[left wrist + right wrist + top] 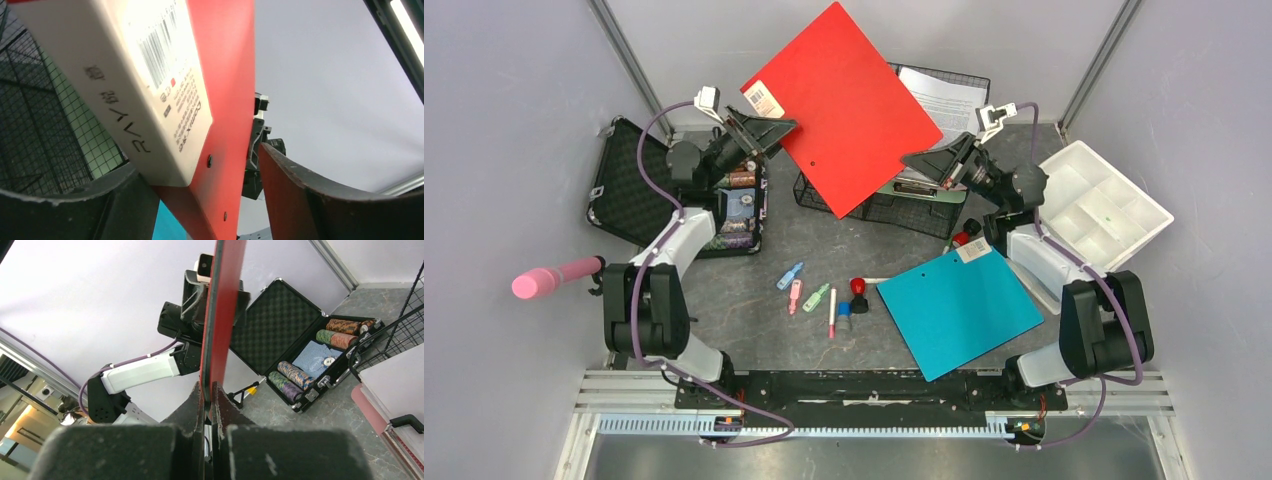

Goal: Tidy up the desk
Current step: Place the folder in the storage box.

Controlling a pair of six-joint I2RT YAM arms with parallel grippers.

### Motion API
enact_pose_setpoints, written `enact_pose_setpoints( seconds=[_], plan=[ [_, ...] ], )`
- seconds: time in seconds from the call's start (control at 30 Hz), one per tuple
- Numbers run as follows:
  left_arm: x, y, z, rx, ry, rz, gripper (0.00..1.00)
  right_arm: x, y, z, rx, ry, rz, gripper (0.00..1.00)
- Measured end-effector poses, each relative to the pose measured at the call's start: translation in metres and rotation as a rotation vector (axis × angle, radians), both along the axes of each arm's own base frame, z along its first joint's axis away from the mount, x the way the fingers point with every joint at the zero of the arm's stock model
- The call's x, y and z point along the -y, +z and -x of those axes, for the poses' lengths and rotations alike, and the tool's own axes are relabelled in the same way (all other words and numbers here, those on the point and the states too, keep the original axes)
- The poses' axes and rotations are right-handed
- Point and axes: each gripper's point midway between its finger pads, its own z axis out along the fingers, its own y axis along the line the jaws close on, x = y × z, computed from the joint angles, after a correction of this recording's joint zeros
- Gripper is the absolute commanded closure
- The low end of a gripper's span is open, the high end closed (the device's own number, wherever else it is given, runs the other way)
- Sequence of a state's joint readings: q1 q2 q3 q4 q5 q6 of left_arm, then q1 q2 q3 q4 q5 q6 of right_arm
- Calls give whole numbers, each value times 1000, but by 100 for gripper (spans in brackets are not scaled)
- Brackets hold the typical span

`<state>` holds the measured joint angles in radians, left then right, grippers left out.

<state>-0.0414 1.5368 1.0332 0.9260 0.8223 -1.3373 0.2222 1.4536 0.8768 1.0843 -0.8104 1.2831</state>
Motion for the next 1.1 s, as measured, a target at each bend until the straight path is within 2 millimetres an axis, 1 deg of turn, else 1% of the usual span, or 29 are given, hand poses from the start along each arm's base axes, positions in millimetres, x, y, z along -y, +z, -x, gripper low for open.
enact_pose_setpoints(
  seconds=[0.07, 0.13, 0.2, 0.23, 0.27, 0.3, 0.33, 0.37, 0.53, 0.6, 0.67, 0.73, 0.87, 0.9, 1.03, 1.1],
  plan=[
    [0, 8, 4, 27, -7, 17, 47, 0, -1, 0, -4, -2, -2, 100],
    [0, 14, 7, 49, -13, 28, 64, 0, -1, 0, -4, -3, -3, 100],
    [0, 17, 9, 59, -19, 36, 87, 1, -1, 0, 0, -5, -4, 100],
    [0, 18, 10, 60, -24, 42, 97, 1, -2, 0, 1, -8, -4, 100],
    [0, 20, 11, 62, -27, 46, 98, 1, -4, -1, -3, -10, -3, 100],
    [1, 21, 12, 70, -30, 45, 98, 1, -7, -1, -9, -15, -1, 95],
    [1, 21, 13, 71, -34, 45, 98, 1, -8, -2, -13, -17, 1, 88],
    [1, 20, 13, 68, -39, 44, 98, 1, -9, -2, -16, -18, 3, 75],
    [2, 20, 15, 62, -56, 43, 98, 5, -13, -7, 2, -43, 25, 34],
    [0, 22, 15, 61, -61, 36, 98, 8, -15, -9, 6, -58, 40, 25],
    [-3, 25, 13, 57, -60, 30, 98, 15, -17, -13, 13, -86, 61, 20],
    [-13, 31, 10, 61, -45, 21, 98, 25, -16, -17, 26, -119, 76, 19],
    [-46, 51, 1, 76, 39, 17, 98, 46, -8, -22, 59, -185, 88, 18],
    [-58, 59, -2, 79, 71, 15, 98, 50, -6, -23, 65, -197, 89, 18],
    [-88, 85, -10, 130, 190, -35, 98, 61, 1, -22, 90, -225, 92, 18],
    [-97, 97, -12, 166, 261, -88, 98, 64, 5, -21, 102, -234, 93, 18]
  ],
)
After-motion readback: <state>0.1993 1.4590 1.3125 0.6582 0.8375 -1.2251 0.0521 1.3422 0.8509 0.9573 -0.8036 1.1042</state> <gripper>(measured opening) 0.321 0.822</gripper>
